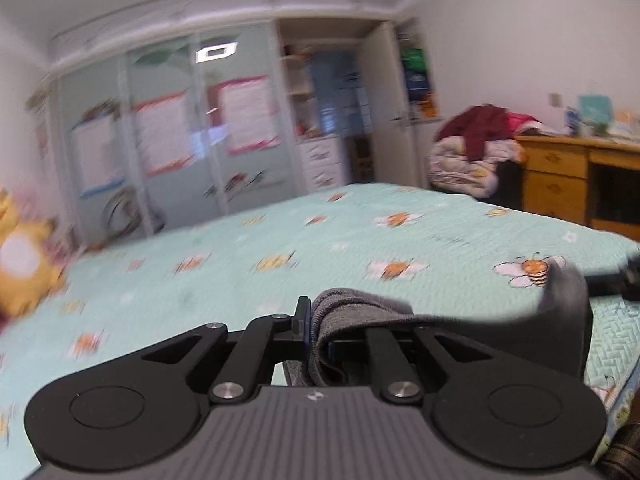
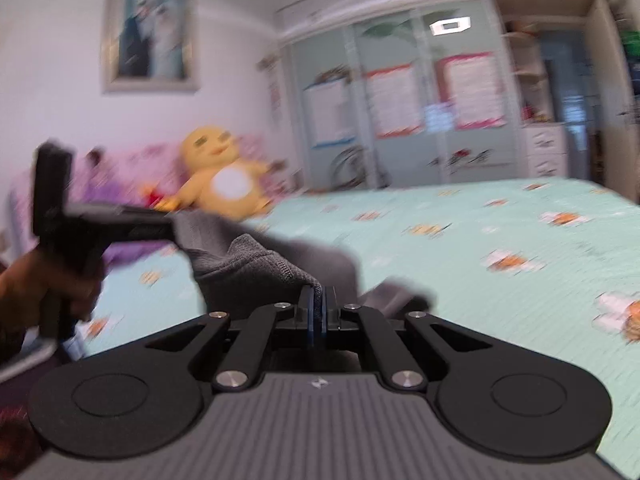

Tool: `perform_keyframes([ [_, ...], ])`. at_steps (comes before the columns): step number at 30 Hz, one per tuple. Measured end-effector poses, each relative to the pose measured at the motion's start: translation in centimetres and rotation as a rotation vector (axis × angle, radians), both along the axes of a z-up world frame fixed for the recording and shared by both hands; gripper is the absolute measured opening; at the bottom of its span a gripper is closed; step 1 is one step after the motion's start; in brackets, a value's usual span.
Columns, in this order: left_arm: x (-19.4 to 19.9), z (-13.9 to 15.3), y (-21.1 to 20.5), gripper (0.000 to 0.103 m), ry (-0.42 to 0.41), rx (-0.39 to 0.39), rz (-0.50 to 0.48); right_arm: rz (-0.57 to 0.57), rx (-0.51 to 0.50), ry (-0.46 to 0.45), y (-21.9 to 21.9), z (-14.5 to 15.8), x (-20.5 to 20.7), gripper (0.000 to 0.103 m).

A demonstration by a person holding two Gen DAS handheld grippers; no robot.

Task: Fold clothes

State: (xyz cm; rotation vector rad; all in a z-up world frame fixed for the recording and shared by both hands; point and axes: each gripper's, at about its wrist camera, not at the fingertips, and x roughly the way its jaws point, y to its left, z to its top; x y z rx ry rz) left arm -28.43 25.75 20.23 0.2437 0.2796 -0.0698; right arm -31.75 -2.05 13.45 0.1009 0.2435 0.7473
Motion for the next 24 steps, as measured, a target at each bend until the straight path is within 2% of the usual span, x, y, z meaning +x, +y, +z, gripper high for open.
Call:
perform_keyframes([
  [6, 9.6, 1.1, -5.0, 0.009, 0.074, 0.167, -0.142, -0.271, 0.023, -0.048, -2.2, 1.8, 7.0, 0.001],
  [8, 12.6, 0.8, -5.6, 0.018, 0.129, 0.173, -0.188, -0.357, 0.022, -0.062, -2.6, 2.1, 9.3, 0.0],
  [9, 13.9, 0.6, -5.7, 0.02, 0.158, 0.158, -0.206, -0.383, 0.013, -0.064, -2.7, 2.0, 10.3, 0.0],
  [11, 15.2, 0.3, -5.3, 0.041, 0.179, 0.108, -0.207, -0.429, -0.019, -0.038, -2.7, 1.3, 12.1, 0.0],
  [12, 15.7, 0.2, -5.0, 0.046, 0.186, 0.082, -0.203, -0.452, -0.039, -0.017, -2.6, 0.8, 13.0, 0.0],
  [14, 15.3, 0.0, -3.9, 0.07, 0.167, 0.019, -0.188, -0.465, -0.056, 0.039, -2.6, -0.5, 14.1, 0.001],
  [16, 14.5, -0.4, -2.2, 0.084, 0.16, -0.059, -0.181, -0.462, -0.051, 0.088, -2.8, -2.0, 14.1, 0.003],
  [18, 13.8, -0.9, -0.6, 0.085, 0.167, -0.131, -0.172, -0.454, -0.041, 0.133, -3.2, -3.8, 13.2, 0.014],
  [20, 12.9, -1.6, 0.8, 0.087, 0.182, -0.196, -0.16, -0.446, -0.024, 0.18, -3.8, -5.5, 12.2, 0.041],
  [22, 11.8, -2.6, 1.4, 0.087, 0.201, -0.231, -0.163, -0.451, 0.013, 0.218, -4.7, -6.8, 10.8, 0.047],
  [24, 10.3, -3.6, 1.5, 0.087, 0.221, -0.231, -0.18, -0.454, 0.057, 0.253, -5.5, -7.6, 9.2, 0.047],
])
